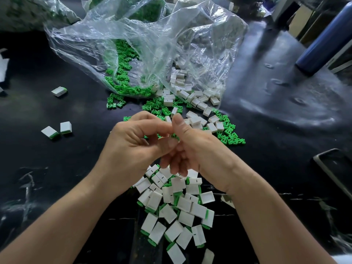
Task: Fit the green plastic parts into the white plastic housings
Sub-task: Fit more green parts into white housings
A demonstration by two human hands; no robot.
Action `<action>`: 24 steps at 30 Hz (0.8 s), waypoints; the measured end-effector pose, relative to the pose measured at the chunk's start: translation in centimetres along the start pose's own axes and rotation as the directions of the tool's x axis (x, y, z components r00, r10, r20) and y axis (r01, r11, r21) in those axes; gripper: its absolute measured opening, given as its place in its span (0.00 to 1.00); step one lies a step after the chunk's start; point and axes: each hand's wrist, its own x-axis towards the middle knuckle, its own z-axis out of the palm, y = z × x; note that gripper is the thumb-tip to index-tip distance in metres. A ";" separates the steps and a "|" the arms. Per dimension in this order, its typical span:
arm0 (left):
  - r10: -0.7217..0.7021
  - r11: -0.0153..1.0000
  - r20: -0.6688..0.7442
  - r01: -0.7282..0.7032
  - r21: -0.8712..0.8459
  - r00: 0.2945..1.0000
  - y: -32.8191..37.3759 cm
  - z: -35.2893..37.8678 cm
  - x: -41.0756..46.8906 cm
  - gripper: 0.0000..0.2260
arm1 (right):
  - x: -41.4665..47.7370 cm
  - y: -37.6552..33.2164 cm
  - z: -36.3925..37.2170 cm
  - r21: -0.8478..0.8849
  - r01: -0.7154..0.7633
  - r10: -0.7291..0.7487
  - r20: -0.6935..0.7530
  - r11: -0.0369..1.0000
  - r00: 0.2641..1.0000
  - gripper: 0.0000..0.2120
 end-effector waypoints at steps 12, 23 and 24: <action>0.096 0.992 0.010 -0.096 0.083 0.995 -0.4 -0.3 0.0 0.06 | 0.0 0.3 0.1 0.049 -0.040 0.037 0.062 0.998 0.997 0.29; 0.020 0.985 0.045 -0.012 -0.173 0.999 -0.1 -0.5 0.0 0.08 | 0.2 0.1 0.7 -0.017 0.025 -0.025 -0.032 1.000 0.999 0.31; -0.002 0.983 0.038 0.009 -0.181 0.999 0.0 -0.5 0.0 0.09 | 0.3 0.1 1.0 0.019 0.038 -0.037 -0.032 0.999 0.999 0.29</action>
